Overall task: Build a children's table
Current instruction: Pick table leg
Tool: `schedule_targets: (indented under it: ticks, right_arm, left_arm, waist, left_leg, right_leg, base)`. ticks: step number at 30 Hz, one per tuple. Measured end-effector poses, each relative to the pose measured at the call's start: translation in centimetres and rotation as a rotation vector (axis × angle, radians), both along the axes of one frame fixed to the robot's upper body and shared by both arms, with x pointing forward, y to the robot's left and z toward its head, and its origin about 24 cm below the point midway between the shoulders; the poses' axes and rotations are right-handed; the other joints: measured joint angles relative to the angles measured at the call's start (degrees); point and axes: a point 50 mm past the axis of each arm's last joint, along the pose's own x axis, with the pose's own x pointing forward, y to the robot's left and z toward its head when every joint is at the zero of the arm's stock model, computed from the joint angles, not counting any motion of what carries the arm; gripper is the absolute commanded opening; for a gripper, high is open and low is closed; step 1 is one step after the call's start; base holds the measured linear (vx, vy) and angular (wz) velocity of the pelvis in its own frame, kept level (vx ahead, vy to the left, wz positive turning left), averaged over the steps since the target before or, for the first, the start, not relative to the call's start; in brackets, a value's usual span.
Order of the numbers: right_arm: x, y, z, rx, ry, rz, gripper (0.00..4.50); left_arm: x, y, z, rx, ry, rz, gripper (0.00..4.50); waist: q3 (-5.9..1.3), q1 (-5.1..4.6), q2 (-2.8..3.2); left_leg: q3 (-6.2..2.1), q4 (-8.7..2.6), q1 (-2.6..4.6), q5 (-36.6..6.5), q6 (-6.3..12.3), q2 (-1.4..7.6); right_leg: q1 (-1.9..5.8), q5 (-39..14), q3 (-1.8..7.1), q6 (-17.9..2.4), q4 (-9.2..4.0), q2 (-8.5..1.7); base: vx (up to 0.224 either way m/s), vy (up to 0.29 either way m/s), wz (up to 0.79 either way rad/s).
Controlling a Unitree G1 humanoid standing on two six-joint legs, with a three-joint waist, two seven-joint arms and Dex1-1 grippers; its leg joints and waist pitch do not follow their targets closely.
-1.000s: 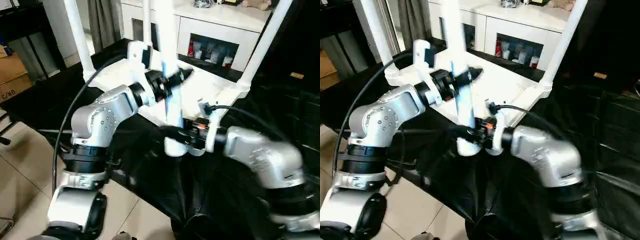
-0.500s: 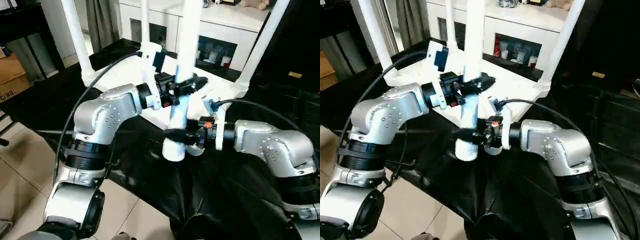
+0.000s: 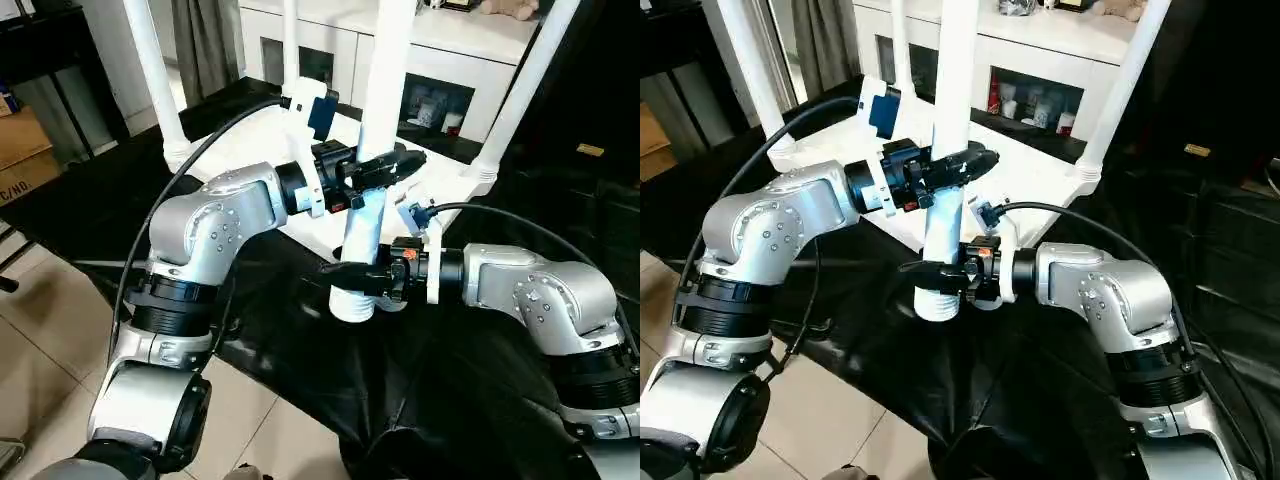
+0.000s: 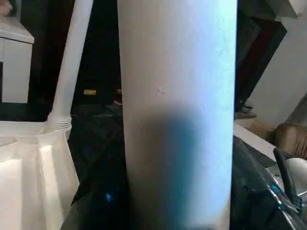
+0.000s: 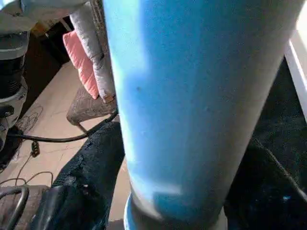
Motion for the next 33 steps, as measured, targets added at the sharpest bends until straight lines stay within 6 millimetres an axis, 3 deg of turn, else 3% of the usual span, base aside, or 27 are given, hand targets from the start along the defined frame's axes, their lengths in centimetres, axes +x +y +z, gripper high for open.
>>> schedule_targets:
  ticks: [8,9,12,19,25,26,31,33]
  right_arm:
    - [0.03,-0.06,0.11,0.005,-0.006,-0.003,3.03]
    - [0.03,-0.06,0.11,0.005,-0.006,-0.002,2.76]
    - [0.01,-0.07,0.09,0.006,-0.006,-0.002,2.7]
    - [0.04,-0.15,0.11,0.007,-0.007,-0.007,2.0]
    - [0.01,-0.26,0.02,0.011,-0.006,-0.012,1.92]
    - [-0.02,-0.34,-0.06,0.012,-0.004,-0.015,1.92]
    - [-0.37,-0.5,-0.3,0.041,-0.009,-0.047,1.91]
    - [-0.34,-0.42,-0.07,0.067,-0.03,-0.068,1.91]
  left_arm:
    - [0.02,0.03,-0.03,-0.001,0.002,0.0,1.86]
    - [0.03,0.03,-0.03,-0.002,0.002,0.001,1.86]
    - [0.05,0.06,0.01,-0.008,0.004,0.003,1.86]
    - [0.03,0.14,0.1,-0.023,0.01,0.0,1.86]
    - [0.07,0.02,0.04,-0.019,0.011,0.012,1.86]
    - [0.08,-0.08,-0.01,-0.014,0.011,0.016,2.42]
    - [0.09,-0.35,-0.25,-0.04,0.022,0.052,2.81]
    - [0.23,-0.1,-0.15,-0.097,0.014,0.091,2.86]
  waist:
    - [0.0,0.0,0.01]
    - [0.0,0.0,0.0]
    - [0.0,0.0,0.0]
    - [0.0,0.0,0.0]
    - [0.0,0.0,0.01]
    - [-0.01,0.0,0.02]
    - [-0.02,0.07,0.15]
    - [0.04,-0.01,0.67]
  left_leg:
    - [0.0,0.0,0.0,0.0,0.0,0.0]
    - [0.0,0.0,0.0,0.0,0.0,0.0]
    - [0.0,0.0,0.0,0.0,0.0,0.0]
    - [0.0,0.0,0.0,0.0,0.0,0.0]
    - [0.0,0.0,0.0,0.0,0.0,0.0]
    - [0.0,0.0,0.0,0.0,0.0,0.0]
    - [-0.01,0.01,0.0,0.0,0.0,0.0]
    - [-0.03,0.09,-0.04,0.0,0.01,-0.01]
  right_leg:
    - [0.0,0.0,-0.01,0.0,0.01,0.0]
    - [0.0,0.0,-0.01,0.0,0.01,0.0]
    - [0.0,0.0,-0.01,0.0,0.01,0.0]
    - [0.0,0.0,-0.01,0.0,0.01,0.0]
    - [0.0,0.0,-0.01,0.0,0.01,0.0]
    - [0.01,0.0,-0.01,0.0,0.01,0.0]
    - [0.02,0.0,-0.01,0.0,-0.02,0.0]
    - [0.03,0.0,-0.01,0.0,-0.04,-0.01]
  base:
    - [0.0,0.0,0.0]
    - [0.0,0.0,0.0]
    - [0.0,0.0,0.0]
    - [0.0,0.0,0.0]
    - [0.0,0.0,0.0]
    - [0.0,0.0,0.0]
    - [0.0,0.0,0.0]
    - [0.0,0.0,0.0]
